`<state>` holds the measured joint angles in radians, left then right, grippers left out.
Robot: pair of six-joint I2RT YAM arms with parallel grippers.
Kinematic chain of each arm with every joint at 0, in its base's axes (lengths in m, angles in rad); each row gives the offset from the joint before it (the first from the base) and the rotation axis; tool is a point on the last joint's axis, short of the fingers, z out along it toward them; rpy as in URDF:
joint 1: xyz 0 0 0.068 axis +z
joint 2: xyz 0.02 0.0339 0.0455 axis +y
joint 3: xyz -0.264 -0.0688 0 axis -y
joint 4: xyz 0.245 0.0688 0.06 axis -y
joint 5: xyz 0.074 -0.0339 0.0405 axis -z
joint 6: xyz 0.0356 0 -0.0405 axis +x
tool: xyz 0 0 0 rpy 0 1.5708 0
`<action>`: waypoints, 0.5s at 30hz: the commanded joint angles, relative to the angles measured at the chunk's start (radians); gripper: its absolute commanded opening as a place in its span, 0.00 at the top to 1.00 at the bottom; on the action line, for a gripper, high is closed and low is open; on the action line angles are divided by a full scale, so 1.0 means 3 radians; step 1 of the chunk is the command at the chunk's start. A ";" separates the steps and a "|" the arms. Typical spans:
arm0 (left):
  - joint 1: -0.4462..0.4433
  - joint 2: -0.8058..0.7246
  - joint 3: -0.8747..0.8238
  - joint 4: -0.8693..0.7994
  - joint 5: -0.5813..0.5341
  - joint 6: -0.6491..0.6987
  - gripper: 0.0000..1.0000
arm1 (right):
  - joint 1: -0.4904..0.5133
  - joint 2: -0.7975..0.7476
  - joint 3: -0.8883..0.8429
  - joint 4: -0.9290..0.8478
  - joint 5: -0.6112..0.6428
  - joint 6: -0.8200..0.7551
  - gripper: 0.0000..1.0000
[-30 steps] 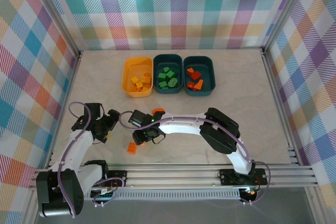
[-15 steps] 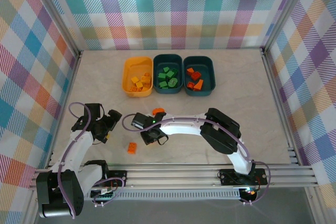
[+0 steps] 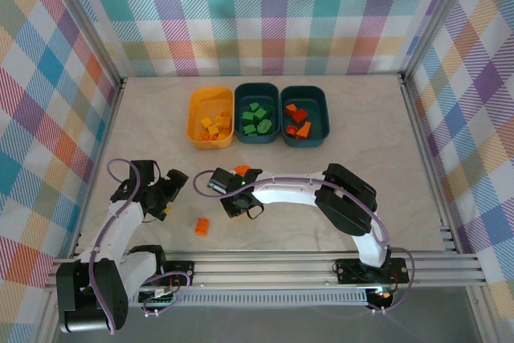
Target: Sort the legos into containers by color
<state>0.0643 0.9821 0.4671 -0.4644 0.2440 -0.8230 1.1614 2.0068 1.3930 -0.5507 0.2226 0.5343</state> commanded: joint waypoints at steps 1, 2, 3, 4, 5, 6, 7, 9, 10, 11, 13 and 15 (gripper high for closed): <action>0.0054 -0.0037 0.0008 0.0024 0.0096 -0.0004 0.00 | 0.0007 0.0050 0.0023 0.0035 -0.0049 -0.0069 0.59; 0.0054 -0.0049 -0.0001 0.0042 0.0106 -0.0016 0.00 | 0.0005 0.0061 0.0031 0.0031 -0.0049 -0.0076 0.58; 0.0056 -0.0059 -0.0016 0.0059 0.0112 -0.0024 0.00 | 0.0005 0.0082 0.0040 0.0011 -0.0056 -0.0079 0.58; 0.0052 -0.0070 -0.0028 0.0079 0.0111 -0.0028 0.00 | 0.0005 0.0100 0.0051 0.0000 -0.0064 -0.0080 0.57; 0.0051 -0.0073 -0.0045 0.0081 0.0112 -0.0036 0.00 | 0.0005 0.0111 0.0051 0.0005 -0.0079 -0.0083 0.57; 0.0045 -0.0081 -0.0061 0.0081 0.0112 -0.0040 0.00 | 0.0007 0.0121 0.0050 0.0009 -0.0102 -0.0075 0.57; 0.0032 -0.0088 -0.0077 0.0073 0.0103 -0.0040 0.00 | 0.0005 0.0131 0.0051 0.0015 -0.0115 -0.0075 0.57; -0.0012 -0.0107 -0.0075 0.0010 0.0048 -0.0008 0.00 | 0.0005 0.0139 0.0063 0.0014 -0.0128 -0.0079 0.57; -0.0066 -0.0114 -0.0057 -0.0045 -0.0006 0.0011 0.00 | 0.0006 0.0140 0.0079 0.0007 -0.0117 -0.0083 0.59; -0.0108 -0.0117 -0.0033 -0.0107 -0.0067 0.0029 0.00 | 0.0003 0.0134 0.0076 0.0014 -0.0112 -0.0088 0.62; -0.0264 -0.0121 0.0011 -0.0219 -0.0211 0.0046 0.01 | -0.0001 0.0088 0.0065 0.0033 -0.0070 -0.0089 0.68; -0.0433 -0.0122 0.0050 -0.0321 -0.0332 0.0050 0.03 | -0.0012 -0.0010 0.0007 0.0093 -0.0008 -0.0092 0.70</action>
<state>-0.0204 0.9588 0.4606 -0.4881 0.2035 -0.8192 1.1595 2.0270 1.3968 -0.5411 0.2092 0.5148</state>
